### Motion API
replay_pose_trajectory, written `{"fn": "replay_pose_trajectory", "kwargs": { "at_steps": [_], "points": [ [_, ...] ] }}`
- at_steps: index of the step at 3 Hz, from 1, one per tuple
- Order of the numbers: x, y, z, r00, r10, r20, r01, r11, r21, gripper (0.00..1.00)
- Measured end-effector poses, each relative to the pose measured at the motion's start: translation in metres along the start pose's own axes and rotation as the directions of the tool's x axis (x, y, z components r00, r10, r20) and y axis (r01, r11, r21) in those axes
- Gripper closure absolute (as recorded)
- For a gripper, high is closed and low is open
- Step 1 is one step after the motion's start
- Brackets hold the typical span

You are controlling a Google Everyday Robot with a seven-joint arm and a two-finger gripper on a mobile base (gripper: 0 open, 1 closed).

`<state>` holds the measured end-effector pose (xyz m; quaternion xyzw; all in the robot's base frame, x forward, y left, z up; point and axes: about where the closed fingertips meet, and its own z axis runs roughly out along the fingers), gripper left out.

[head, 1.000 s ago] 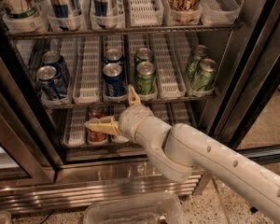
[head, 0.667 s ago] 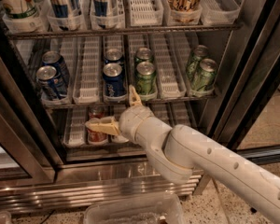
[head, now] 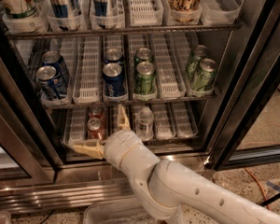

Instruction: Pick pepsi can from middle shelf of fridge

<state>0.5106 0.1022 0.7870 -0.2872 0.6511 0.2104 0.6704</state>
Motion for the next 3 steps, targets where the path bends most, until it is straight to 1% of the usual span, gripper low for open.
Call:
{"fn": "replay_pose_trajectory", "kwargs": {
  "at_steps": [1, 2, 3],
  "points": [
    [0.002, 0.041, 0.009, 1.000, 0.013, 0.022, -0.012, 0.9973, -0.072, 0.00],
    [-0.003, 0.076, 0.023, 0.999, -0.029, 0.033, 0.034, 0.9873, -0.155, 0.00],
    [-0.013, 0.093, 0.039, 0.996, -0.077, 0.043, 0.084, 0.9779, -0.192, 0.00]
  ]
}}
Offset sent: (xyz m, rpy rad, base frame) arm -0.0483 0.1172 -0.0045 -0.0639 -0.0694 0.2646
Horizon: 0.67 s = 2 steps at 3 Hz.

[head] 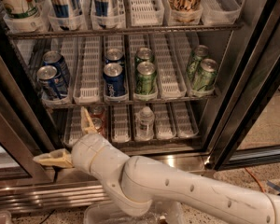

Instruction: Pick pepsi can from middle shelf of fridge

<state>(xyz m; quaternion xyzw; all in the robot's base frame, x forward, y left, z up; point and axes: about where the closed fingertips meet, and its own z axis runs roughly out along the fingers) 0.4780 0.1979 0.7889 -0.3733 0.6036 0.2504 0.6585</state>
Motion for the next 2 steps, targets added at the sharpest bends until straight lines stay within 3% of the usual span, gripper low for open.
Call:
{"fn": "replay_pose_trajectory", "kwargs": {
  "at_steps": [2],
  "points": [
    [-0.017, -0.019, 0.021, 0.998, -0.064, -0.006, 0.065, 0.9972, 0.037, 0.00]
  ]
}}
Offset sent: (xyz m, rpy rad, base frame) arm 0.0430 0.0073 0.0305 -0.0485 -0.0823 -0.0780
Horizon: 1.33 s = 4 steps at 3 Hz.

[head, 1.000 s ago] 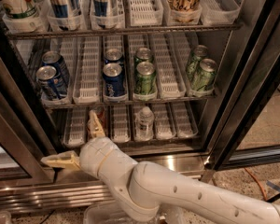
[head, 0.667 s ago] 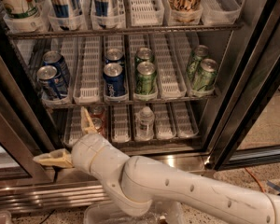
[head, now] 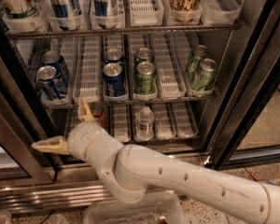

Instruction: Pick pepsi can from middle shelf of fridge

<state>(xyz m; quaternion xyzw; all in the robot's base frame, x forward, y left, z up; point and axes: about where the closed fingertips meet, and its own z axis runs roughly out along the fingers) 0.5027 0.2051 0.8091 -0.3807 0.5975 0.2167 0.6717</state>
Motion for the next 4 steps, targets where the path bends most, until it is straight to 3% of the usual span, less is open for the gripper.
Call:
{"fn": "replay_pose_trajectory", "kwargs": {
  "at_steps": [2, 4],
  "points": [
    [-0.009, -0.020, 0.027, 1.000, 0.010, 0.029, -0.012, 0.9970, 0.076, 0.00],
    [-0.017, -0.024, 0.040, 0.998, 0.035, 0.058, -0.041, 0.9948, 0.093, 0.00]
  ]
}}
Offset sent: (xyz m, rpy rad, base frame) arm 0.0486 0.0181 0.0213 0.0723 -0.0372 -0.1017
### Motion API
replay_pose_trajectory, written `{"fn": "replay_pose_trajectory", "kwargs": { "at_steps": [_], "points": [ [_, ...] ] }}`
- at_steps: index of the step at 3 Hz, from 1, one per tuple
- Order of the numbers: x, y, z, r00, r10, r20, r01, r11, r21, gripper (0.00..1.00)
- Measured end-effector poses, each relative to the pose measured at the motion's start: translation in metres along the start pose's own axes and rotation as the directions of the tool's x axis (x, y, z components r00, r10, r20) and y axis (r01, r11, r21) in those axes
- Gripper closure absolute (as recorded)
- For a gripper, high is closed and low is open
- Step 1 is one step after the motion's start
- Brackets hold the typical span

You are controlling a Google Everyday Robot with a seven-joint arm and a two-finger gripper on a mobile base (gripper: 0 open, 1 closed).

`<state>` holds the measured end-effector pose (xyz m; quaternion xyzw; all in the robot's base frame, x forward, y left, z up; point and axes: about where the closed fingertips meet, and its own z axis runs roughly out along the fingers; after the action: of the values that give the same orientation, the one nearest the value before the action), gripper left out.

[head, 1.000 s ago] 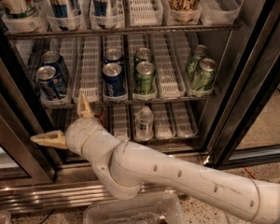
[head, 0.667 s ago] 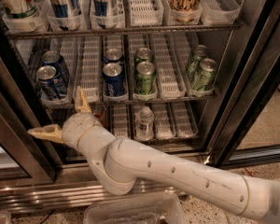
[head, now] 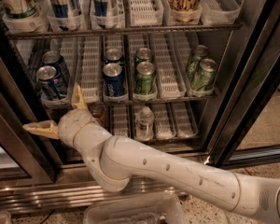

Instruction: Pick pepsi can from middle shelf of fridge

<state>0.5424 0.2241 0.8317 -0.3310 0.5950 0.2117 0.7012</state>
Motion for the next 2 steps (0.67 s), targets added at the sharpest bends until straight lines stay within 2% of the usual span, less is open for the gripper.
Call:
{"fn": "replay_pose_trajectory", "kwargs": {
  "at_steps": [1, 2],
  "points": [
    [-0.0029, -0.0094, -0.0158, 1.000, 0.015, 0.026, -0.015, 0.9996, 0.023, 0.00],
    [-0.0030, -0.0144, -0.0205, 1.000, 0.014, 0.014, -0.014, 0.9999, -0.001, 0.00]
  ]
}}
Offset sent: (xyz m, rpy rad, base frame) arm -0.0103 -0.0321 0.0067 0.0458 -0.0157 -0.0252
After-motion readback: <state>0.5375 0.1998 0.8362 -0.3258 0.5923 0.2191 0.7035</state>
